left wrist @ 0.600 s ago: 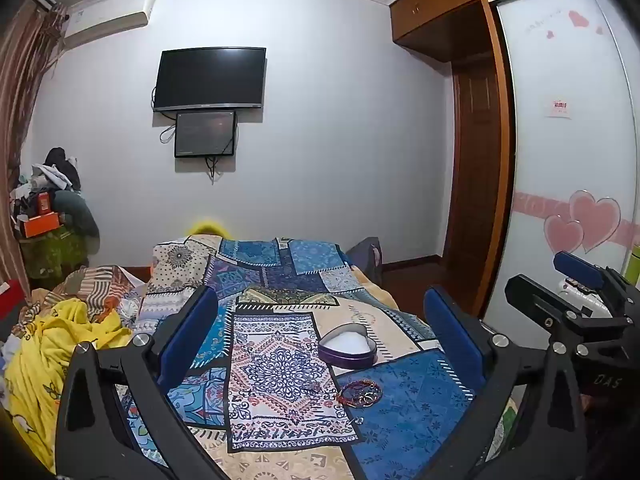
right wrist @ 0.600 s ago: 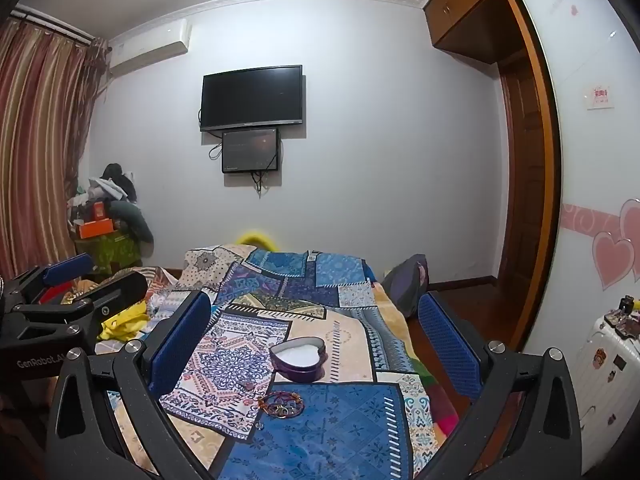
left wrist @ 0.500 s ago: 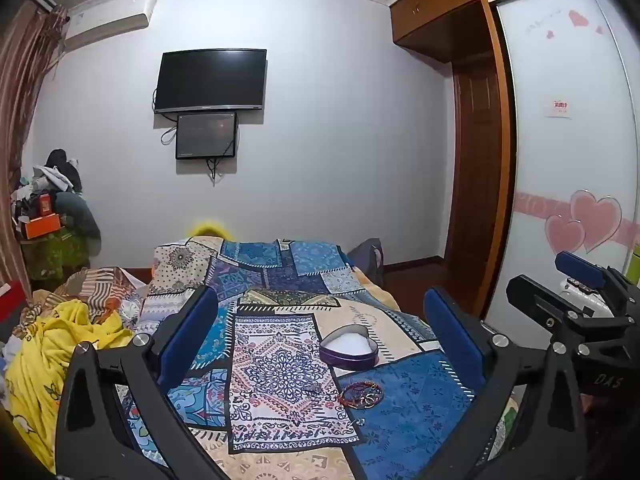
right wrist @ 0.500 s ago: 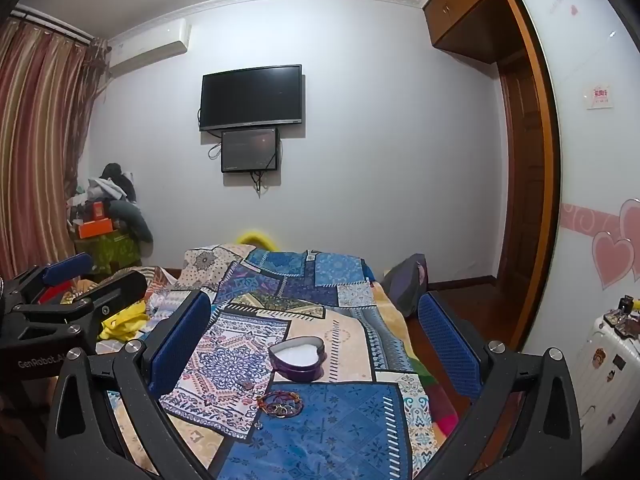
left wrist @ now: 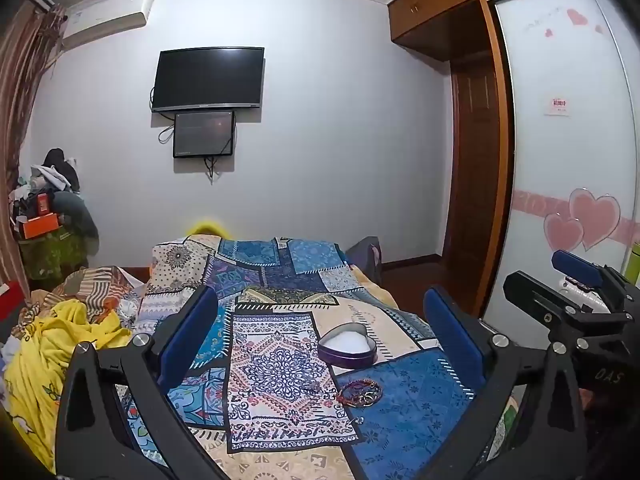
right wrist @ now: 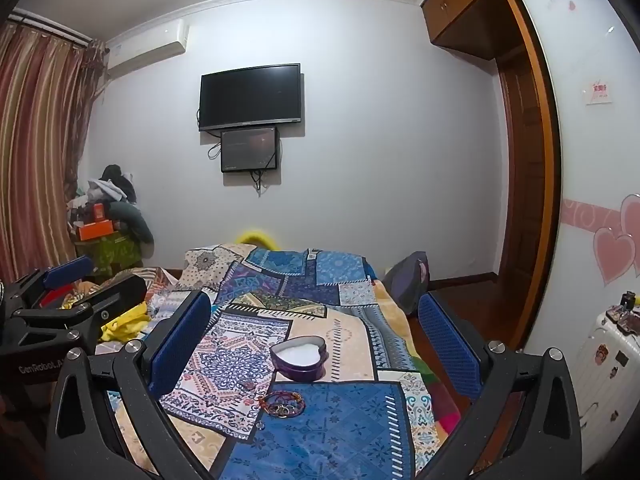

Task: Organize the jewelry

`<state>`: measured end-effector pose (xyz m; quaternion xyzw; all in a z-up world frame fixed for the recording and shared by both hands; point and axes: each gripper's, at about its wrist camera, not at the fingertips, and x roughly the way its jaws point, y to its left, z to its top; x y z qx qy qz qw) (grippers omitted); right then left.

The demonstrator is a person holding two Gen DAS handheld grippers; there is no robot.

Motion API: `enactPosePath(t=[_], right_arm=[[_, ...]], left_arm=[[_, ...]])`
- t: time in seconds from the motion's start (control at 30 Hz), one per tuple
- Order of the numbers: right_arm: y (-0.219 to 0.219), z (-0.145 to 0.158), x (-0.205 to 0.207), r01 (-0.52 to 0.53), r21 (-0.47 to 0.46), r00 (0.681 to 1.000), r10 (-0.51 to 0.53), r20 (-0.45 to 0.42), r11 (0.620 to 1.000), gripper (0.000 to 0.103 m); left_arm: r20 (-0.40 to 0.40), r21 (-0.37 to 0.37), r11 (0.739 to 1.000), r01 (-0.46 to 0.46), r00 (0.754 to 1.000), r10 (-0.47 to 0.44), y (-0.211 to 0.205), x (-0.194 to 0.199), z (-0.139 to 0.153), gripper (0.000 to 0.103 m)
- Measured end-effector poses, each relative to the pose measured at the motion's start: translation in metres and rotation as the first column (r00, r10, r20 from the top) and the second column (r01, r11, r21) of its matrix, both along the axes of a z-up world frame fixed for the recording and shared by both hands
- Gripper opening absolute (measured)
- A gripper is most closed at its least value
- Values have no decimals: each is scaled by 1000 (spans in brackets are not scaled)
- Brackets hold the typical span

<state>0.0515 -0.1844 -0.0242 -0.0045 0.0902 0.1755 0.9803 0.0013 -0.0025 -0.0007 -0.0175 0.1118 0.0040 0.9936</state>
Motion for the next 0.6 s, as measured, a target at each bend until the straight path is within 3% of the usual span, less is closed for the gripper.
enactPosePath(t=[0.6], right_arm=[[0,3,-3,-1,12,1000,2,-14,1000,103]], left_arm=[[-7,-4,1000,1,1000,-1,-1,0,-3,103]])
